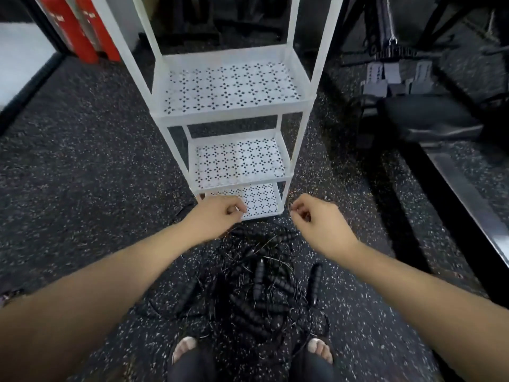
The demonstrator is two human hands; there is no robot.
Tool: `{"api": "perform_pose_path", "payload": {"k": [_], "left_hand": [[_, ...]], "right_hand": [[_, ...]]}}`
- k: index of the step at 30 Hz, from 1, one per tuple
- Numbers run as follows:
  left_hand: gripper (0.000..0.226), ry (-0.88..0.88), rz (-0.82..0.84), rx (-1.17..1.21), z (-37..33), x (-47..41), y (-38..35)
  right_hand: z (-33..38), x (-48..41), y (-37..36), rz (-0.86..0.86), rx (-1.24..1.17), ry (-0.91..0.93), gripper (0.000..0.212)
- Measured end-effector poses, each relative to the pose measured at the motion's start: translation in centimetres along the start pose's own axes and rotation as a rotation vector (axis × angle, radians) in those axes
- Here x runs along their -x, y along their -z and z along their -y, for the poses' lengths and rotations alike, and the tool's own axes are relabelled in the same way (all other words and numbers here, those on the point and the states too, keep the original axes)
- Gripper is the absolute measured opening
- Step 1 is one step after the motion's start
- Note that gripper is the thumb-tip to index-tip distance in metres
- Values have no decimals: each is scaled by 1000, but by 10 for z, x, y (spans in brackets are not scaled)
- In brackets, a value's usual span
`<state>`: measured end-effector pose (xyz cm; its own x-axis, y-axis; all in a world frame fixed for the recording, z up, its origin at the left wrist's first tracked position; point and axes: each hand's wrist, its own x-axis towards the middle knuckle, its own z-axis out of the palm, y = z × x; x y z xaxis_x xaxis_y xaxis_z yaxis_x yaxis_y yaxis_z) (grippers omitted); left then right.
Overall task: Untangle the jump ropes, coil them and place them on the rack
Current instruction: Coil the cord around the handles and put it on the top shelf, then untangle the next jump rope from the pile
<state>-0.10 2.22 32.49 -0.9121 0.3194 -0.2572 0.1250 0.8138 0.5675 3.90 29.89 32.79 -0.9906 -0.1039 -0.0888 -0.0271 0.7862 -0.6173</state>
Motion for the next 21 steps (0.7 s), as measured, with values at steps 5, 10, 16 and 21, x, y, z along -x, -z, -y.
{"api": "perform_pose_path", "payload": {"k": [5, 10, 16, 21], "left_hand": [[16, 43, 164, -33, 44, -21, -84], [20, 63, 300, -35, 71, -36, -154], [21, 34, 351, -90, 87, -53, -214], [21, 73, 372, -15, 97, -54, -255]], "right_hand": [[-95, 2, -75, 220, 48, -261, 11], [-192, 29, -143, 365, 36, -547, 15], [-259, 53, -199, 336, 29, -768, 30], [-285, 53, -236, 317, -60, -870, 41]]}}
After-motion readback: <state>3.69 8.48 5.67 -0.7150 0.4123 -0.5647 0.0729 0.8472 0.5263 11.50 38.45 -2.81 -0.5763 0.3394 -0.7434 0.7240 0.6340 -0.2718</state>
